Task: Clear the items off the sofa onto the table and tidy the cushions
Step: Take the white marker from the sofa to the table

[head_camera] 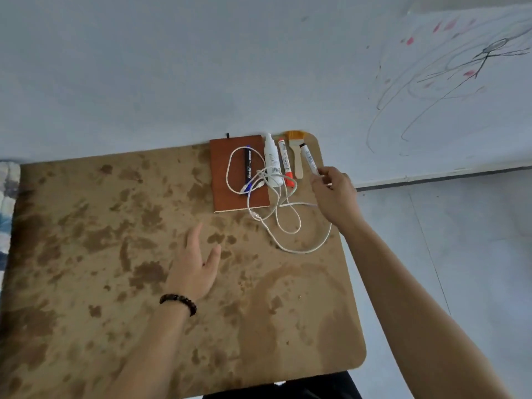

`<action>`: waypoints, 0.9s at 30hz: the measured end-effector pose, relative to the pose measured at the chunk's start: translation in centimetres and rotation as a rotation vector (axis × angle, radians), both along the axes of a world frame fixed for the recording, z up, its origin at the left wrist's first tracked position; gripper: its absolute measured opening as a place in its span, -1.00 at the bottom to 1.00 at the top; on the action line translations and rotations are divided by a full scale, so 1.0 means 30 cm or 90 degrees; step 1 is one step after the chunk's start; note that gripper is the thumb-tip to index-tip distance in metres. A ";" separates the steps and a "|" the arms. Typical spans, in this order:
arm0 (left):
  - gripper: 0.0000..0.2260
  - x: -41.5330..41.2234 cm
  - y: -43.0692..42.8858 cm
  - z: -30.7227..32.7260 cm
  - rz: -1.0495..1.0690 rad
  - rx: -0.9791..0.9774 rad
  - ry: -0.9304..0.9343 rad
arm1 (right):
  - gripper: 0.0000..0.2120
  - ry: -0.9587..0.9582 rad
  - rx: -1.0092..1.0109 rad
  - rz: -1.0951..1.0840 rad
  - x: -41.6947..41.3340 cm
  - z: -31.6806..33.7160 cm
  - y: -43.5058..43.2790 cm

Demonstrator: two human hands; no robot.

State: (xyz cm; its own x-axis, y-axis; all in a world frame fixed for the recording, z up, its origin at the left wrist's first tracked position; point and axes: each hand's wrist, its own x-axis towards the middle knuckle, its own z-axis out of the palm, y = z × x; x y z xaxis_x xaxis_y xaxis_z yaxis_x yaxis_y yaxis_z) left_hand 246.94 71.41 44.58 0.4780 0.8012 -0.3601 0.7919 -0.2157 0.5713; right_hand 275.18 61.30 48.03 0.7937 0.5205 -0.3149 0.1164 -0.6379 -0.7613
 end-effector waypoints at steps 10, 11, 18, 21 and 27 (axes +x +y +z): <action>-0.41 0.146 -0.116 -0.234 -0.135 -0.024 0.250 | -0.63 -0.021 -0.108 0.106 0.230 -0.367 0.296; -0.40 0.152 -0.118 -0.241 -0.133 -0.019 0.261 | -0.60 -0.024 -0.117 0.115 0.230 -0.378 0.296; -0.35 0.145 -0.120 -0.242 -0.177 -0.002 0.337 | -0.57 -0.044 -0.118 0.194 0.223 -0.409 0.247; -0.33 0.149 -0.113 -0.225 -0.187 -0.008 0.341 | -0.60 -0.023 -0.134 0.234 0.234 -0.378 0.256; -0.39 0.156 0.006 -0.115 -0.065 -0.171 0.202 | -0.57 0.006 -0.132 0.262 0.182 -0.188 0.233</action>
